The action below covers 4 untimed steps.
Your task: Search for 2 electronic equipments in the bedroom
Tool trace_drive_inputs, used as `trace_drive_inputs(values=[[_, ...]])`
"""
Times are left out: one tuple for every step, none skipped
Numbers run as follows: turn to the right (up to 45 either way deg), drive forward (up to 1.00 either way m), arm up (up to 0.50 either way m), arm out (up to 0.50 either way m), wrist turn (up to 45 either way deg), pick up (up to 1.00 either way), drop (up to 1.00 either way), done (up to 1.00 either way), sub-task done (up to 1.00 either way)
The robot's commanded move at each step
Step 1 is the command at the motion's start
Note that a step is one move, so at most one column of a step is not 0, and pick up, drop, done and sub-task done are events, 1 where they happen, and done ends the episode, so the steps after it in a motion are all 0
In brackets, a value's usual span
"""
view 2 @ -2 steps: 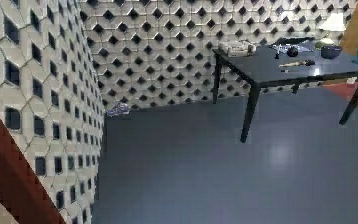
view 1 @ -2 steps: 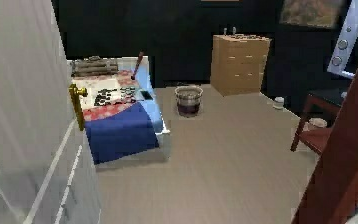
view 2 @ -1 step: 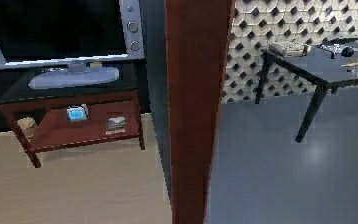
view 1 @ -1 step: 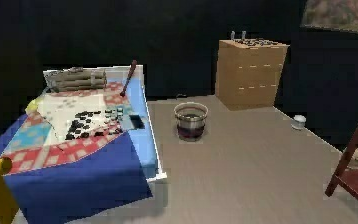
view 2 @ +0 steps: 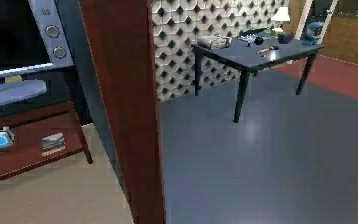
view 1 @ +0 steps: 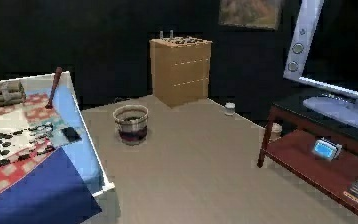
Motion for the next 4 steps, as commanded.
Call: trace_drive_inputs(values=[[0.0,0.55,0.00,0.00,0.0,0.00,0.00,0.00,0.00],[45.0,0.00,0.00,0.00,0.0,0.00,0.00,0.00,0.00],[33.0,0.00,0.00,0.00,0.0,0.00,0.00,0.00,0.00],[0.0,0.75,0.00,0.00,0.0,0.00,0.00,0.00,0.00]])
